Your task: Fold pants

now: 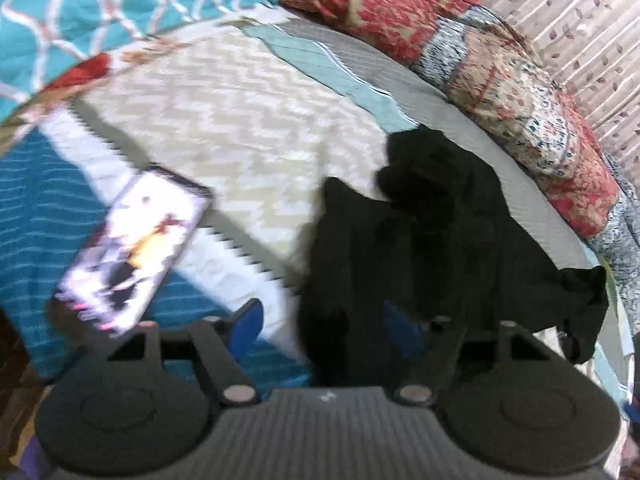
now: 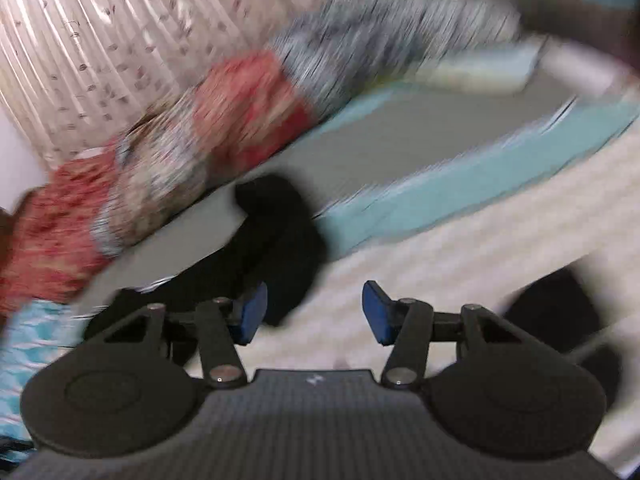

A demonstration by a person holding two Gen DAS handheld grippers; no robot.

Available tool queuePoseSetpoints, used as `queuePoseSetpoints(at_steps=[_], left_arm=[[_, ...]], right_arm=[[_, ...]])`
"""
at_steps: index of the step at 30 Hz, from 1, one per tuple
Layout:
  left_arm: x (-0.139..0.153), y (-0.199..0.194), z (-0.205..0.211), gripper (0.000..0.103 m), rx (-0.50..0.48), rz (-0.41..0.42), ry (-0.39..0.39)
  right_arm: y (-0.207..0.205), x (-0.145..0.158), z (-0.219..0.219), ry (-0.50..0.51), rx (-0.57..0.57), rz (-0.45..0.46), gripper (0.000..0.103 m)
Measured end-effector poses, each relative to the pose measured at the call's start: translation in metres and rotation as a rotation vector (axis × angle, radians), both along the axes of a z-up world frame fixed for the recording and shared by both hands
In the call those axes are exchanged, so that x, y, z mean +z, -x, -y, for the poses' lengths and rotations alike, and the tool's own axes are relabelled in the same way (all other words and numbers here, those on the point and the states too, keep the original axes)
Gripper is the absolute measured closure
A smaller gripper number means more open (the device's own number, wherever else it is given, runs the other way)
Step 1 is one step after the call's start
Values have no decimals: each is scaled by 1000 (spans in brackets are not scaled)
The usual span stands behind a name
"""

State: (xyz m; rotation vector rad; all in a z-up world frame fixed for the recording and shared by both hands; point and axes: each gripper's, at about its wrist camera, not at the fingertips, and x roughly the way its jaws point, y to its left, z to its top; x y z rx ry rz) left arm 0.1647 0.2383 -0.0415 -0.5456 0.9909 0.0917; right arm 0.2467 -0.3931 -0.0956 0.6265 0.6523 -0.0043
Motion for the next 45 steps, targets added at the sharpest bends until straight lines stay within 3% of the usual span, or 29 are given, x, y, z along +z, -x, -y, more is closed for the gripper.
queuePoseSetpoints(at_steps=[6,8,9,10,12,14,17,21,22,24,25,28,34,37,40,43,44,45], left_arm=[[-25,-20,21,28,-15,-52,61],[-22,-21,21,28,-24,-44,48],[-18,-23,20,28,-23,-30,44],[-13,-25,20,28,-23,-16,38],[2,-37,20,27,-36,23,-4],[18,-60,29,26,-73,65,-95],[39,-96,54,26,-137,139,-215],[45,-150,96,26,-231,195,-332],[43,-163,108,26,-256,199,-363],[39,-184,128,26,-290,205,-434],[36,-193,136,26,-305,210,-471],[25,-216,156,25,-363,229,-573],[-9,-246,174,15,-448,216,-755],[-22,-251,177,10,-488,213,-791],[-31,-254,177,7,-513,213,-809],[-43,-253,181,5,-569,212,-837],[-50,-252,184,8,-591,202,-843],[-54,-252,186,18,-604,190,-840]], right_arm=[[-86,-80,-30,-261,-50,-95,48],[-105,-99,-30,-360,-71,-149,65],[-113,-102,-29,-391,-73,-167,80],[-116,-101,-30,-401,-68,-182,89],[-113,-79,-26,-371,-50,-138,90],[-104,-46,-8,-325,-55,-59,90],[-97,-3,32,-223,-122,11,90],[-105,36,96,18,-299,1,87],[-111,36,111,70,-346,-29,83],[-114,25,142,113,-512,-159,63],[-110,21,149,107,-574,-183,63],[-97,16,143,54,-501,-98,60],[-106,9,117,168,-302,-109,55],[-108,3,125,114,-238,-125,53],[-119,-9,124,42,-246,-167,53],[-134,-21,132,9,-335,-230,53],[-140,-24,136,3,-367,-241,52],[-145,-27,140,-10,-401,-251,48]])
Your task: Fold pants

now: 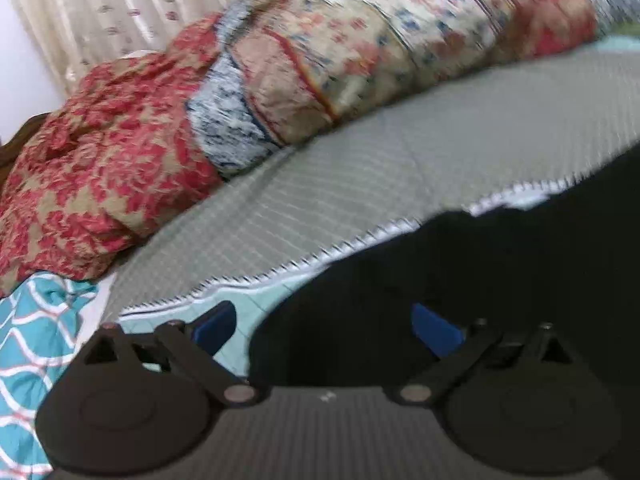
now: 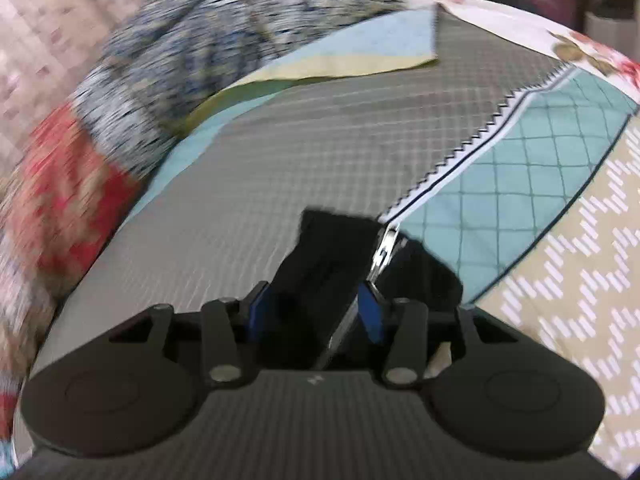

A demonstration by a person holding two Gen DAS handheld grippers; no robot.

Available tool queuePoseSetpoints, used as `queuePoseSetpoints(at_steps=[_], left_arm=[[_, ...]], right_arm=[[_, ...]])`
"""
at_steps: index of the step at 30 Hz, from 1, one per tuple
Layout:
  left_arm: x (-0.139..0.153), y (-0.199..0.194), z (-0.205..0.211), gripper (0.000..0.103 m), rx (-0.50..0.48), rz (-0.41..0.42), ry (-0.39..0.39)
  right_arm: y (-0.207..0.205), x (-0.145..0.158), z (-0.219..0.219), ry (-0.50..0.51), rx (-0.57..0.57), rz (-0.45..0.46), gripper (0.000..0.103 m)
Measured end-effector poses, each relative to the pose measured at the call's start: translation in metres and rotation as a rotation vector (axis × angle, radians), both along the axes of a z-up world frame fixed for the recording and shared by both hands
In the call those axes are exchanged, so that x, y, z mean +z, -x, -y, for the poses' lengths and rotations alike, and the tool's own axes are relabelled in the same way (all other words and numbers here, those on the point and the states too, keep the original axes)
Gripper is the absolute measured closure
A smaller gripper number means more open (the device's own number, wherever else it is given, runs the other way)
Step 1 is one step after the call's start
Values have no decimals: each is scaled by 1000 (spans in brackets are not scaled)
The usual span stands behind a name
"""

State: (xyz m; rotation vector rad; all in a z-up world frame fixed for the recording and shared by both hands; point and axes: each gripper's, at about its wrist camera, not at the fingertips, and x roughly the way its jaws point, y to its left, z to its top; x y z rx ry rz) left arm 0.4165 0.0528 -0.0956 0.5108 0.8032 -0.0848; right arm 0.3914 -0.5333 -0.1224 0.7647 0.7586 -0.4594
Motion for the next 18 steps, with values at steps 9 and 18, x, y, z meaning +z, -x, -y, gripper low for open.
queuePoseSetpoints(at_steps=[9,18], left_arm=[[8,-7,-8,90,107,-59,144],[108,69,-55,91,125,141,436]], right_arm=[[-34,-15,-12,90,10,-135,92],[58,38,2,-54,-63,249,96]])
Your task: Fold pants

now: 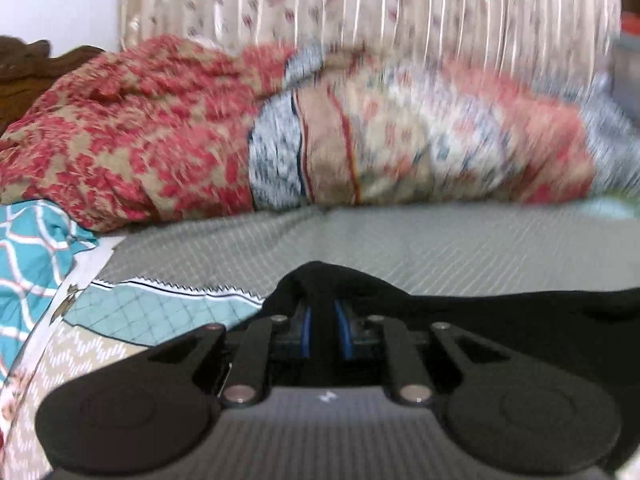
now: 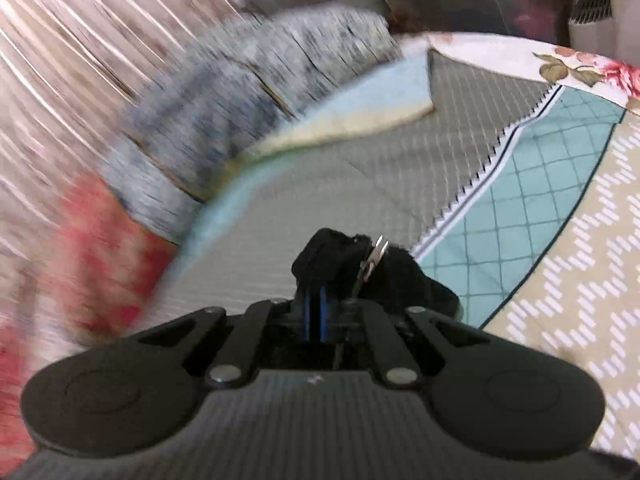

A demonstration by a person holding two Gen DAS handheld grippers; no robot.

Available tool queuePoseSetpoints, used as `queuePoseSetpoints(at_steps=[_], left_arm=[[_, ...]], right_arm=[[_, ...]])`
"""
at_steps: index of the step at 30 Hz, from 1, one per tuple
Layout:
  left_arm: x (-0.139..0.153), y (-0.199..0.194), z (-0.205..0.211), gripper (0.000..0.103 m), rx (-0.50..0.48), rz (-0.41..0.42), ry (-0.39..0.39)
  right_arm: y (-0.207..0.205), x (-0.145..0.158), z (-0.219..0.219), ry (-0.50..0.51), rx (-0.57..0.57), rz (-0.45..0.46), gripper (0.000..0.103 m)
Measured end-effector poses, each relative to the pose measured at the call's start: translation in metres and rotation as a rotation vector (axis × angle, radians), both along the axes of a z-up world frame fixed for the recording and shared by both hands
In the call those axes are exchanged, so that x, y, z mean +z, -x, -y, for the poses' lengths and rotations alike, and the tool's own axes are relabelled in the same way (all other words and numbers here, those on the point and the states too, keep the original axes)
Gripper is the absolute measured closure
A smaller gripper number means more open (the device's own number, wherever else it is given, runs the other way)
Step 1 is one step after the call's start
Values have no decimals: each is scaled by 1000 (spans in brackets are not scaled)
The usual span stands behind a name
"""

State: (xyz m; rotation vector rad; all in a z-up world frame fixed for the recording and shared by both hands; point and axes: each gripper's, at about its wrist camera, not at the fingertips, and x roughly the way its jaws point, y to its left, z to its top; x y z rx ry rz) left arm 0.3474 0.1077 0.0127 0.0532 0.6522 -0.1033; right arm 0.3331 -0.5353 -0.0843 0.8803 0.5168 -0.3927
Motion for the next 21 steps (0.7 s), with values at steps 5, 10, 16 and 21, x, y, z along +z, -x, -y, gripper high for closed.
queuePoseSetpoints(at_steps=[5,10,16,21], left_arm=[[30,96,-33,91,13,105,132],[6,202,-66,86,27,95,191],[-56,254,-82,50,88,-216,146],[-20,264,-127,8,215,-120,277]], right_arm=[[115,24,-1,-101,1,220,96],[224,-16,-4,-109,-88,169,94],[278,-96,-4,-228,-281,-29,74],[281,-67,-19,-97,-386,-22,63]])
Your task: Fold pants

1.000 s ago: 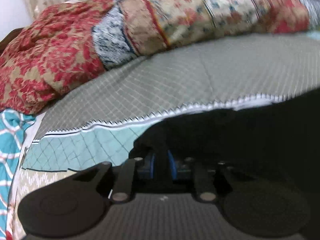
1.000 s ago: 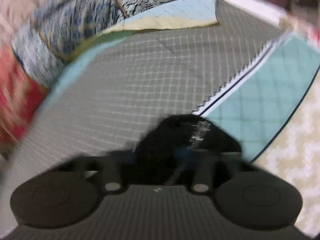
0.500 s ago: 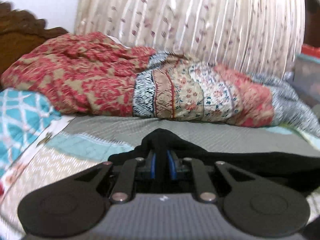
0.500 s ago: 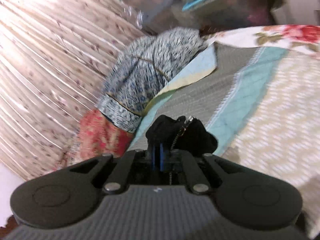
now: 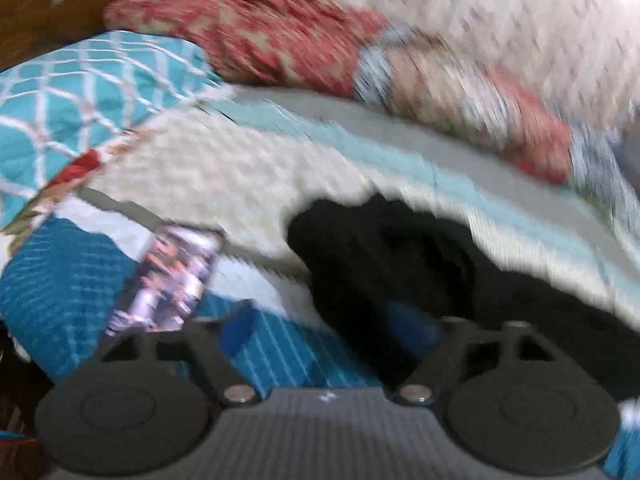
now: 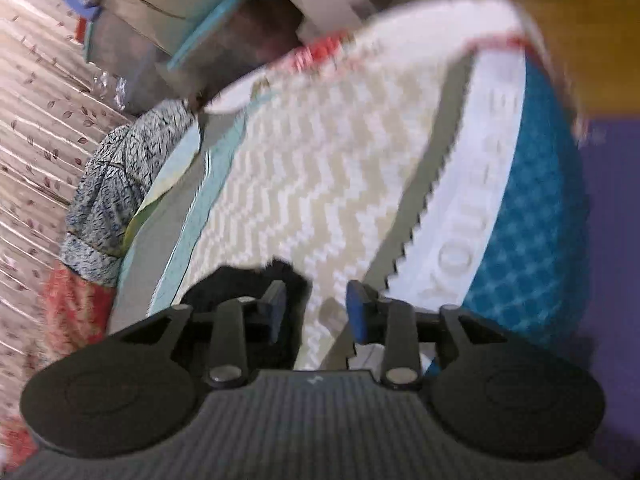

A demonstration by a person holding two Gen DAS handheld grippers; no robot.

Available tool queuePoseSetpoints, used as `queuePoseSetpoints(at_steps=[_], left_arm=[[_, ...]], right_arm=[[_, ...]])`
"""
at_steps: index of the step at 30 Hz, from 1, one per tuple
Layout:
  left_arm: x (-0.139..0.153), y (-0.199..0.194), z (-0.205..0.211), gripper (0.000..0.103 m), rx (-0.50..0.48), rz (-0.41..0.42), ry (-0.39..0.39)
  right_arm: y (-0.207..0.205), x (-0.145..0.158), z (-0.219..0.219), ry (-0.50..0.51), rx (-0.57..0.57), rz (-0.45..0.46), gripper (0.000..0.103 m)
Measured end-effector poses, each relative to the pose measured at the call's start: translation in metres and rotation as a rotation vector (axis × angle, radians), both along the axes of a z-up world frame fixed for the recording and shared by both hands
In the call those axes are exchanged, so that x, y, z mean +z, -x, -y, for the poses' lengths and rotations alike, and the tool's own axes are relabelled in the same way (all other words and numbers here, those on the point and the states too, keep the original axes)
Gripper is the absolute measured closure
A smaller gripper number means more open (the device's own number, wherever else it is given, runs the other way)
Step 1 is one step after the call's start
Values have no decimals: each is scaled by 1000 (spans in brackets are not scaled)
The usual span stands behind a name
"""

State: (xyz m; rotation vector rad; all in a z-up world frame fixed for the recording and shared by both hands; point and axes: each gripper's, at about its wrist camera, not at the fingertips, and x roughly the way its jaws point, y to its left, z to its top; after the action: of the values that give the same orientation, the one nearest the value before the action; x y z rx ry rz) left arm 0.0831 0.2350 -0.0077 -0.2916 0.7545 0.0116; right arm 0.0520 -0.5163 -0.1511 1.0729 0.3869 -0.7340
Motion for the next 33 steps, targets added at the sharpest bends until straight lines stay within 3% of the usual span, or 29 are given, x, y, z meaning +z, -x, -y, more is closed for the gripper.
queuePoseSetpoints(at_steps=[4,6,8,10,14,17,18,19,20,22,23,24,26,27,29,31,32,33], left_arm=[[20,-24,-23,7,76,36,63],[29,-53,-20,7,40,40,10],[32,-90,-2,7,-34,46,-106],[26,-125,19,7,-156,17,-165],[-17,-184,64,8,-350,-158,-268],[-54,-200,86,50,-419,-293,-308],[-55,-196,90,65,-407,-269,-326],[-51,-189,90,90,-390,-221,-343],[-40,-180,86,94,-340,-157,-375],[-21,-170,61,94,-232,-76,-270],[-14,-163,43,95,-132,-27,-214],[-12,-161,32,101,-27,4,-218],[-21,-164,20,101,210,28,-369],[-29,-169,16,100,222,-12,-365],[-45,-177,5,97,171,-140,-236],[-45,-167,2,91,159,-137,-172],[-44,-156,1,70,169,-117,-165],[-42,-145,-2,41,180,-92,-155]], right_arm=[[-10,18,-8,55,15,52,62],[-15,22,-13,83,56,50,60],[-23,20,-19,99,115,33,58],[-27,13,-24,94,155,22,57],[-32,-1,-39,23,193,6,57],[-36,-8,-49,-2,223,-27,57],[-39,-10,-52,-1,234,-44,57],[-40,-10,-55,2,245,-57,57],[-42,-11,-57,4,249,-68,57],[-42,-13,-58,7,254,-81,57],[-43,-13,-58,10,253,-84,57],[-44,-14,-58,12,251,-88,57],[-48,-16,-59,14,248,-94,57],[-50,-16,-60,15,249,-96,57],[-52,-15,-63,12,257,-94,57],[-52,-13,-66,13,271,-85,57],[-51,-12,-66,16,274,-84,57],[-49,-11,-66,17,274,-83,57]])
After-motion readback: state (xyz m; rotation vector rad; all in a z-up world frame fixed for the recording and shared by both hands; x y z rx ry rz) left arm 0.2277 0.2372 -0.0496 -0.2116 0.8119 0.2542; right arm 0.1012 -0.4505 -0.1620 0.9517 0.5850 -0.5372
